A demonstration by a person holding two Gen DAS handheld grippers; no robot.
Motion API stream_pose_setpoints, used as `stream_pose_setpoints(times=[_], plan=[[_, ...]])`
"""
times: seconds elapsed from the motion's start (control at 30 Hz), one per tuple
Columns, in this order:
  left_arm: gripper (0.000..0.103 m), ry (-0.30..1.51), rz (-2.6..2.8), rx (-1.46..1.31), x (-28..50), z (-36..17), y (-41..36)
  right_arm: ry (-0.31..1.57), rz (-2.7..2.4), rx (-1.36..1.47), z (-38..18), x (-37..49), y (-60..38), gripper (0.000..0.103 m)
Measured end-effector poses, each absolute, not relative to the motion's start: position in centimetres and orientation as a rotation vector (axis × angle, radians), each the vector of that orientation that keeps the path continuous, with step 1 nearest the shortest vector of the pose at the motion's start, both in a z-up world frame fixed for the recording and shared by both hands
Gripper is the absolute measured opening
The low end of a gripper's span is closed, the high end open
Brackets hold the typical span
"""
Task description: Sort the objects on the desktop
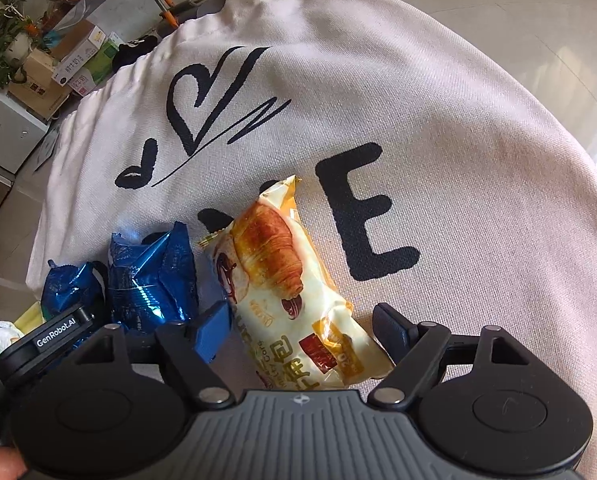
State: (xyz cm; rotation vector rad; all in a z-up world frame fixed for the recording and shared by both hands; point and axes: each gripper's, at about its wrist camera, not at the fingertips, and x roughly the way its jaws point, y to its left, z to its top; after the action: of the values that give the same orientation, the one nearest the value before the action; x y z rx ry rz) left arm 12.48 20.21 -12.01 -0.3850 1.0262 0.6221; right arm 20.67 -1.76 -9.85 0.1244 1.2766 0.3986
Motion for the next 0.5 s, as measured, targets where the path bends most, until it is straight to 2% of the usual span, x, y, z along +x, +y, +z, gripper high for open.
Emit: stream_pose_setpoints(times=[0.07,0.13,0.17,0.5], plan=[[0.075,1.039,0.626,-0.381,12.5,-12.0,20.1,1.280,0.388,0.140,-9.8,20.8,-2.0,0.069],[0.064,1.055,0.625,-0.361,12.3,-11.9,19.8,1.284,0.352,0.150,-9.6,21.0,-2.4,0.067],[0.063,1.062,0.622,-0.361,12.2,-11.8,19.7,1.285,0.333,0.152,-9.6,21.1,-2.6,0.067],[0.062,1.105,0.561,-0.378,9.5,-11.4,17.1,1.316,0.294,0.166,-9.3,21.3,-3.9,0.067]])
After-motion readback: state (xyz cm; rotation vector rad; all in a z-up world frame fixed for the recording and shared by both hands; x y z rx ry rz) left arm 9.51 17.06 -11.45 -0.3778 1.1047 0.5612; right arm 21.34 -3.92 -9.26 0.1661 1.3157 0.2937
